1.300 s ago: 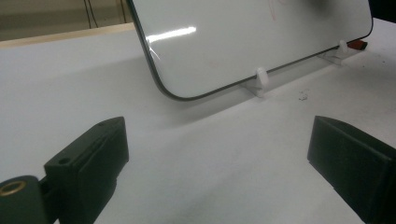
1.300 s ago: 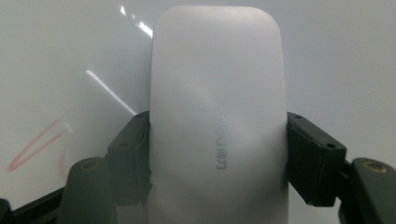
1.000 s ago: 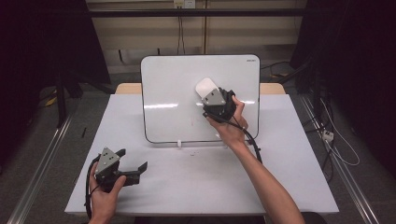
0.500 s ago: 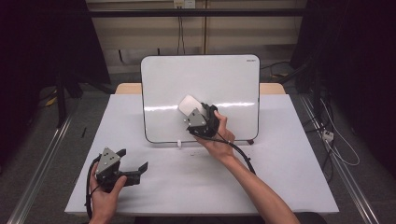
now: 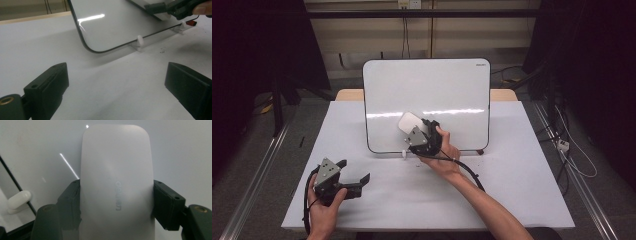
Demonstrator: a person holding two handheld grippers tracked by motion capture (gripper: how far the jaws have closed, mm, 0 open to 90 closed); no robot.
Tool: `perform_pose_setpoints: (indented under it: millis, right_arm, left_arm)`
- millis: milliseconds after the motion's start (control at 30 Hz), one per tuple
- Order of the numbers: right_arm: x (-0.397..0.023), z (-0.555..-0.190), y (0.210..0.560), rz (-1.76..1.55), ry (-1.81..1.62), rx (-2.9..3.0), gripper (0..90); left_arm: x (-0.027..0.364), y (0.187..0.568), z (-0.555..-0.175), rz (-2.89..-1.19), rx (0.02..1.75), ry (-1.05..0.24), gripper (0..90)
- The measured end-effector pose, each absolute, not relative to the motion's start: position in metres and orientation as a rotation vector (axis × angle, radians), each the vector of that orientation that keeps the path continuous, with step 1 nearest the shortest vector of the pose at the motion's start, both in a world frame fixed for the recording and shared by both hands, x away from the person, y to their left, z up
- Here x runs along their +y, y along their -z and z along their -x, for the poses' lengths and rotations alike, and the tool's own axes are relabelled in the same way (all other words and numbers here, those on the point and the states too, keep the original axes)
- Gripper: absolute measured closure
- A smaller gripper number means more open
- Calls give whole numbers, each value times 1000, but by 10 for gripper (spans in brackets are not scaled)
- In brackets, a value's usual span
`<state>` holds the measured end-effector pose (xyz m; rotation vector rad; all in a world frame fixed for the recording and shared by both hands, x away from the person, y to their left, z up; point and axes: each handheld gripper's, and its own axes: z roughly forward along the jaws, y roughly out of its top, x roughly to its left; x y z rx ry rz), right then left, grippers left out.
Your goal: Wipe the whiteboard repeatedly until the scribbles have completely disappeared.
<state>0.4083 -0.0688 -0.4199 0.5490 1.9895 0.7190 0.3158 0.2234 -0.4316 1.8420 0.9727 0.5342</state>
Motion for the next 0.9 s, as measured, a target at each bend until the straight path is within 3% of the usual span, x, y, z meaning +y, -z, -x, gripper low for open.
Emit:
perform_pose_setpoints:
  millis: [433, 900]
  right_arm:
    - [-107, -448, 375, -763, -792, 1881, 316]
    - [-71, -417, 411, -600, -731, 1976, 317]
  left_arm:
    - [224, 432, -316, -1845, 972, -534, 52]
    - [220, 431, -315, -1839, 968, -533, 52]
